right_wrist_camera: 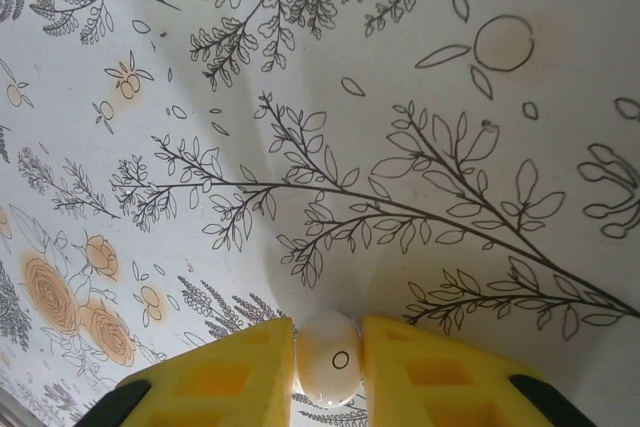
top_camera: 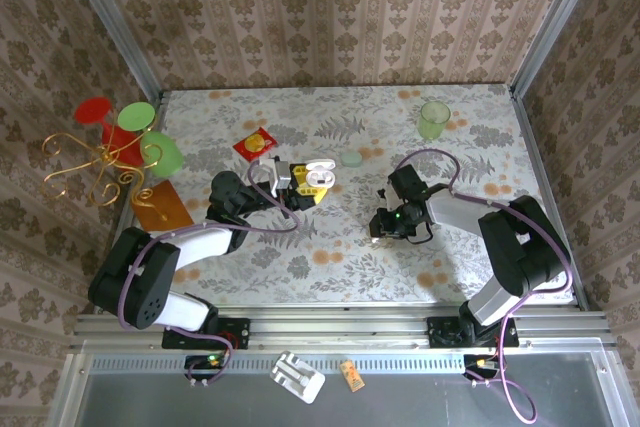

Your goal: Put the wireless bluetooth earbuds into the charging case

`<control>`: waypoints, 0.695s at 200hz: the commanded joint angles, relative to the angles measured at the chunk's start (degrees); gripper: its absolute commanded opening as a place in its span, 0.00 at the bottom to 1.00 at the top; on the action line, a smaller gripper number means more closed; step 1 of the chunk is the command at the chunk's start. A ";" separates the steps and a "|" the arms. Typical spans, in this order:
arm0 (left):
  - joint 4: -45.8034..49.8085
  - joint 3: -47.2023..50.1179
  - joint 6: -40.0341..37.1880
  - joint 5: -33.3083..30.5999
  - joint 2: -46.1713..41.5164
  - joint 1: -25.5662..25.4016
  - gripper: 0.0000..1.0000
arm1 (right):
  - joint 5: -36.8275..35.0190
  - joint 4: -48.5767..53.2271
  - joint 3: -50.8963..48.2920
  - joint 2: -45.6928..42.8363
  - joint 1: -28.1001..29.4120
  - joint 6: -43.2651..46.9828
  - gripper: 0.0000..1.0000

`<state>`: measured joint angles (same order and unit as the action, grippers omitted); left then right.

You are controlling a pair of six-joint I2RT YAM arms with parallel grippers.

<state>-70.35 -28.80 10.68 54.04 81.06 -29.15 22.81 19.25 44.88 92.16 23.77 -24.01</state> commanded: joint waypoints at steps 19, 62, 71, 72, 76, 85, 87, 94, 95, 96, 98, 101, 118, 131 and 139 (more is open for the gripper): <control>-2.26 -1.15 -0.30 0.87 0.64 0.32 0.20 | 0.60 0.46 -0.53 0.39 0.12 -0.07 0.17; -2.32 -1.00 -0.83 0.45 0.83 0.41 0.20 | -1.36 3.63 1.15 -2.67 0.06 -0.41 0.16; -2.27 -1.00 -1.09 0.17 0.90 0.41 0.20 | -2.01 4.73 1.72 -4.05 0.11 -0.54 0.16; -2.22 -1.00 -1.10 0.18 0.92 0.41 0.20 | -2.13 4.83 1.80 -4.20 0.17 -0.57 0.16; -2.16 -0.92 -1.22 -0.02 0.94 0.41 0.19 | -2.42 5.21 2.10 -4.83 0.14 -0.63 0.16; -2.08 -0.91 -1.44 -0.31 1.12 0.41 0.20 | -3.03 6.43 2.90 -6.31 0.22 -0.84 0.16; -2.14 -0.91 -1.45 -0.51 1.19 0.41 0.20 | -3.16 6.69 3.14 -6.63 0.22 -0.88 0.16; -2.02 -0.89 -1.60 -0.89 1.43 0.41 0.20 | -3.77 7.78 4.02 -7.85 0.44 -0.91 0.16; -2.01 -0.90 -1.61 -0.97 1.45 0.41 0.20 | -3.93 8.07 4.13 -8.03 0.51 -0.93 0.16; -2.04 -0.91 -1.66 -1.00 1.55 0.41 0.20 | -4.05 8.25 4.23 -8.22 0.54 -0.94 0.16; -2.00 -0.91 -1.63 -1.08 1.67 0.41 0.20 | -4.32 8.61 4.53 -8.55 0.63 -0.97 0.16; -2.06 -0.91 -1.68 -1.17 1.77 0.41 0.20 | -4.67 9.14 4.96 -9.05 0.77 -1.00 0.16; -2.08 -0.95 -2.01 -1.97 2.67 0.49 0.20 | -6.59 11.99 7.92 -11.87 1.85 -1.16 0.16; -2.07 -0.75 -2.52 -2.76 3.19 0.49 0.19 | -7.26 14.30 10.23 -14.46 2.77 -1.49 0.16; -2.03 -0.75 -2.93 -3.26 3.52 0.49 0.19 | -7.78 15.05 11.95 -15.50 3.48 -1.70 0.16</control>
<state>-70.35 -28.80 9.98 52.38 83.64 -29.15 18.17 28.47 51.94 81.23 25.47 -24.51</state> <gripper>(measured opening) 0.369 0.160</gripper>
